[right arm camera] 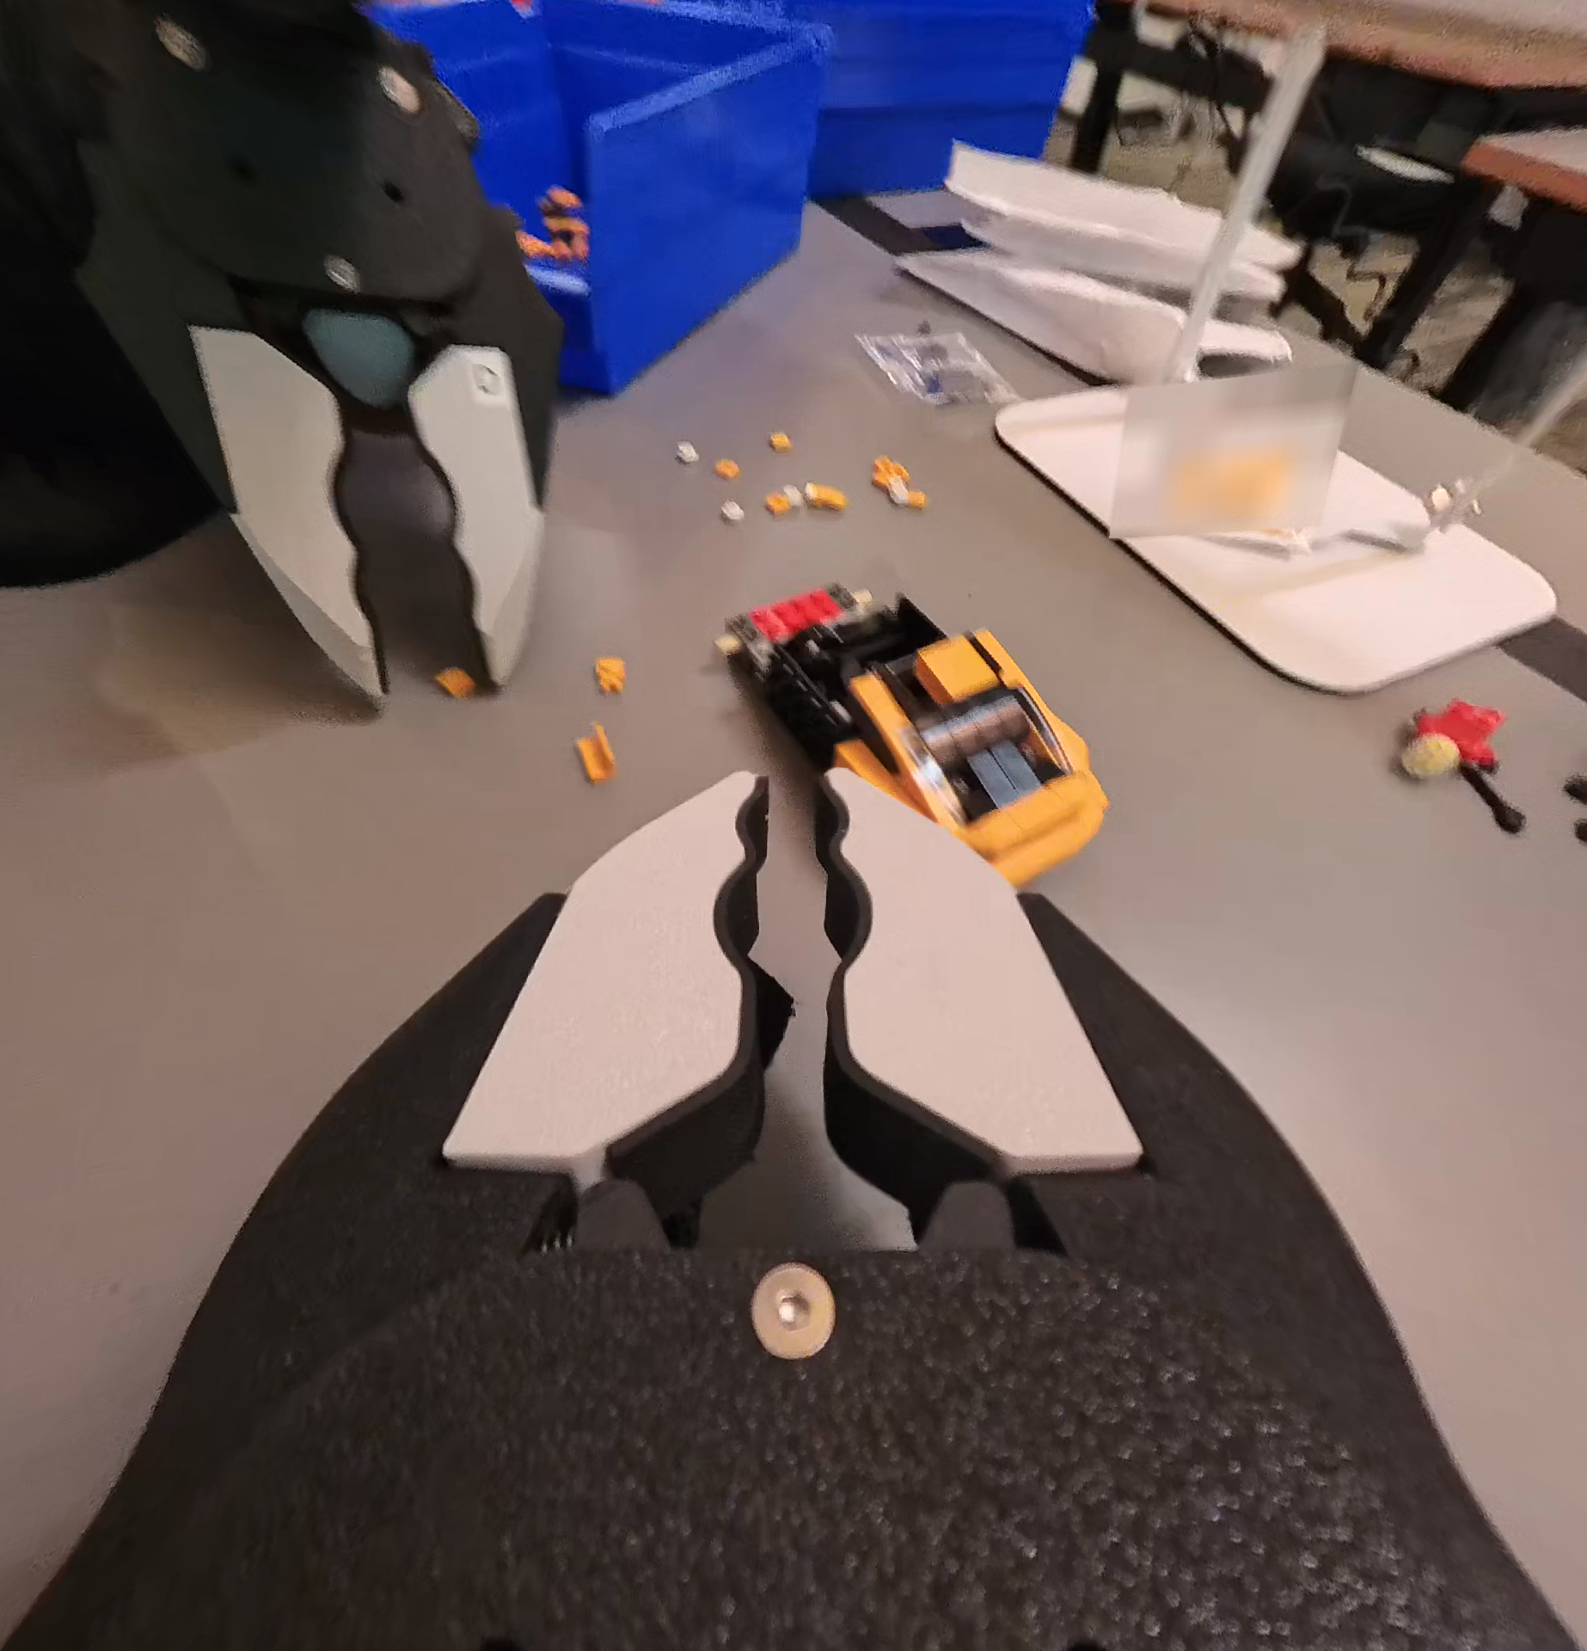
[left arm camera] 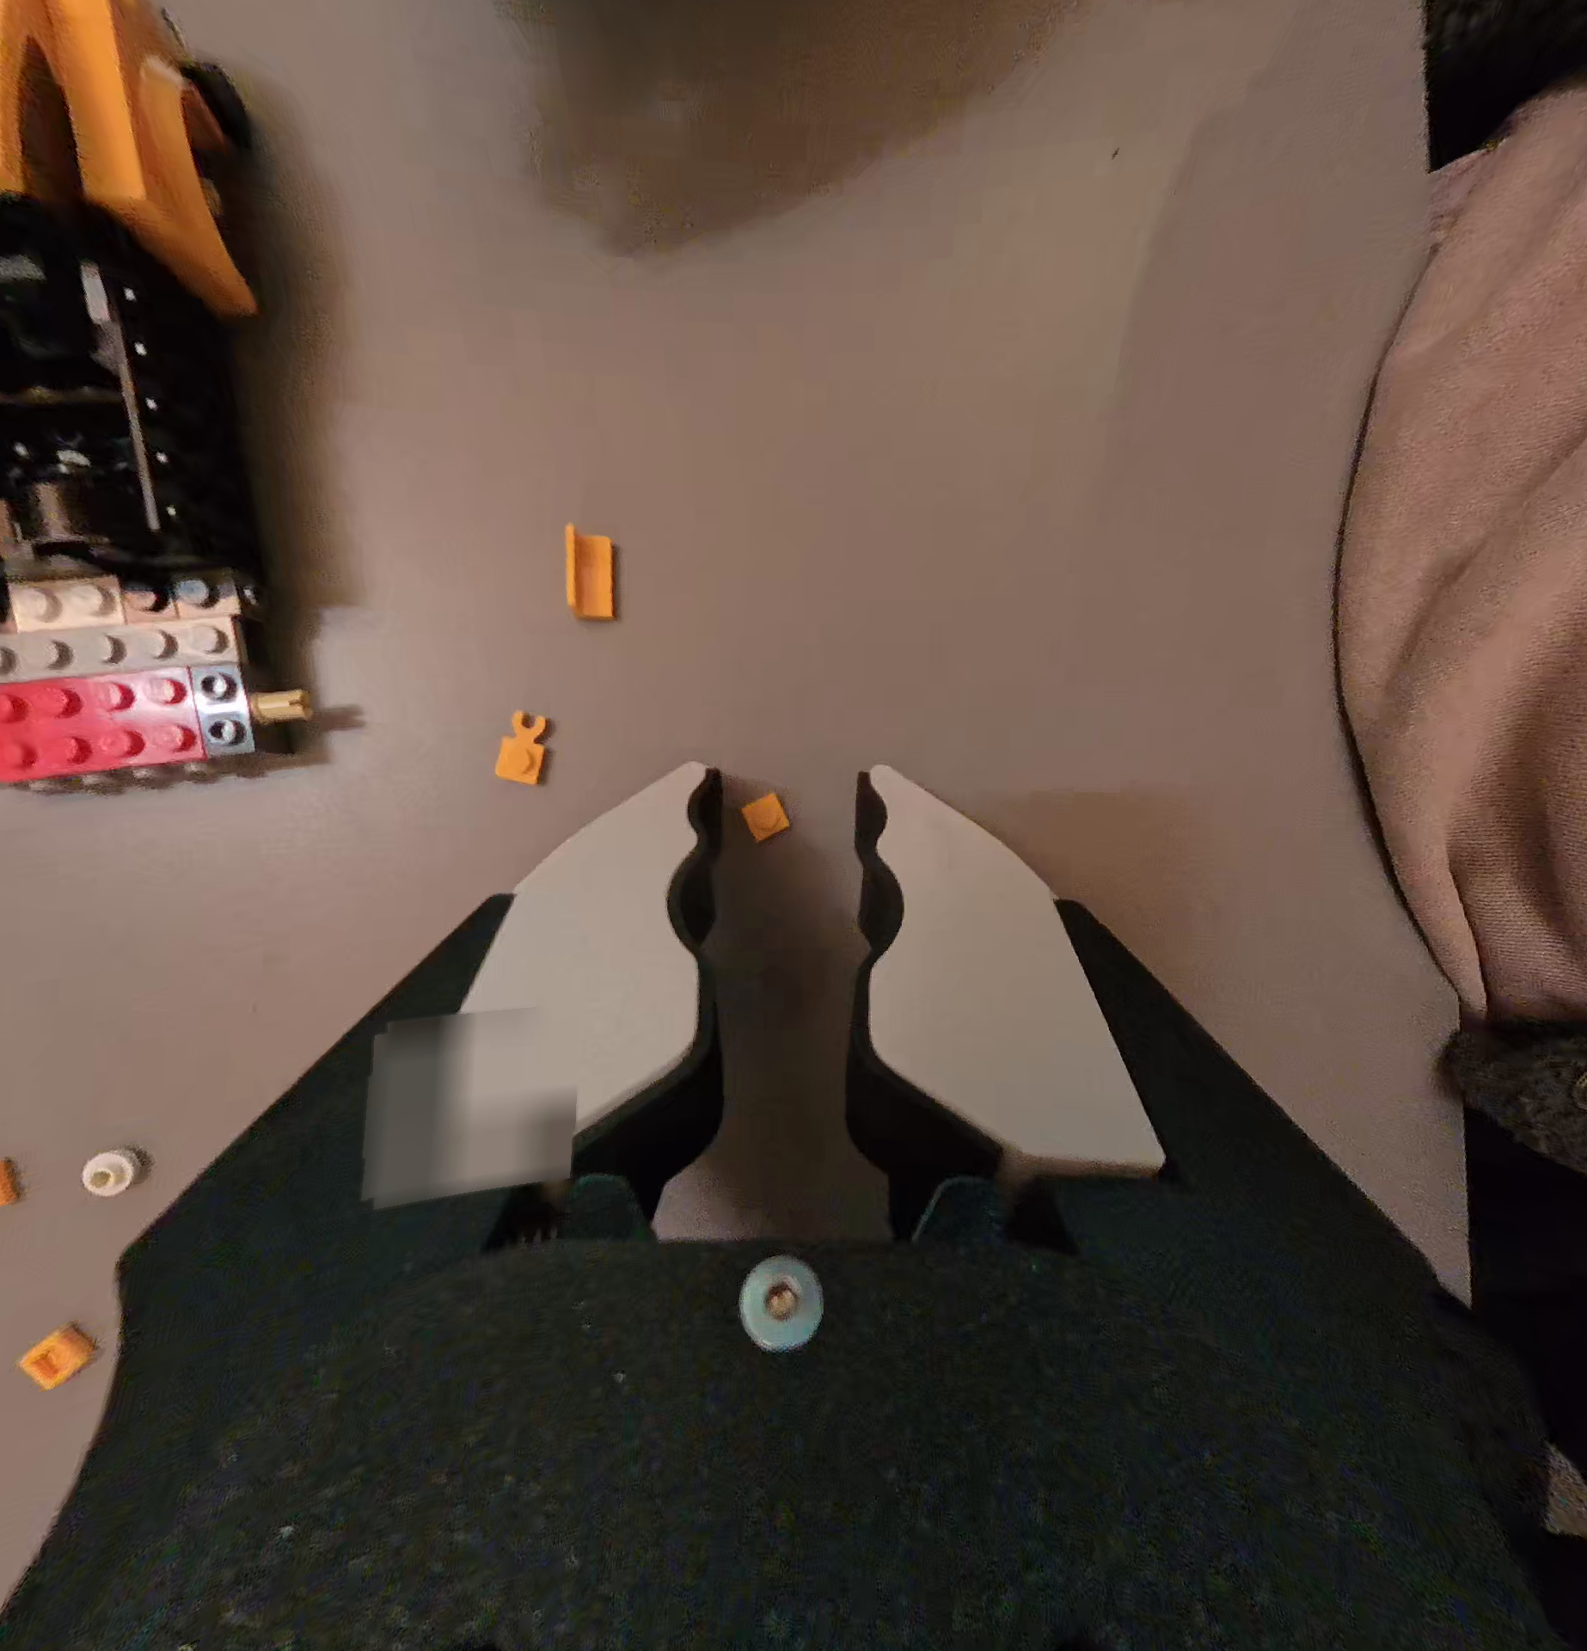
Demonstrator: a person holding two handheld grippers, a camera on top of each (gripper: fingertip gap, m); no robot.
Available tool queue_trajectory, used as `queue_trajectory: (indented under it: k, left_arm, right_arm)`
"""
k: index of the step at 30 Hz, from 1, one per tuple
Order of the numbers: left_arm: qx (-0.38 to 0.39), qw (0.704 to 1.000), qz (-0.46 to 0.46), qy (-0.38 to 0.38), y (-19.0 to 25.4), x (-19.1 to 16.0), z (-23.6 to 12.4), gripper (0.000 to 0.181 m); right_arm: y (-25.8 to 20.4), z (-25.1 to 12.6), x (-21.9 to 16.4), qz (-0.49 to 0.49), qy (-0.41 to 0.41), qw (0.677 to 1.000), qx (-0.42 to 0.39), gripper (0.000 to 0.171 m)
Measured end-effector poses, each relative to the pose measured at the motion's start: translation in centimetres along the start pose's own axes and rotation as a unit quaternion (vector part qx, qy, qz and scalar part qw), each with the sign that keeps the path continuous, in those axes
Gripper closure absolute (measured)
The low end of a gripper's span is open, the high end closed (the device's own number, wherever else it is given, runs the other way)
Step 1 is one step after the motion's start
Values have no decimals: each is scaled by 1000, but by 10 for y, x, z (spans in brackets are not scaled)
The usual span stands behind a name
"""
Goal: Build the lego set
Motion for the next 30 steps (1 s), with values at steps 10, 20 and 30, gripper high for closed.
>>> queue_trajectory:
  k: [10,20,30]
  left_arm:
    - [50,997,-3,60,-6,1,-20,158]
    - [227,926,-55,296,-21,2,-100,181]
    - [457,735,-150,478,-11,-45,-179,181]
  right_arm:
    - [-52,27,19,-74,-9,994,84,161]
    - [3,-17,33,29,147,977,-149,162]
    - [31,-39,23,95,171,942,-272,162]
Point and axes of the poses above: each gripper's, where its closed fingertips meet, z out along the fingers, x out of its top, y = z × x across the jaws, the point moved 8 cm from there along -z, back along the fingers, and after that the axes turned 8 degrees about -y, right-handed, at the moved point
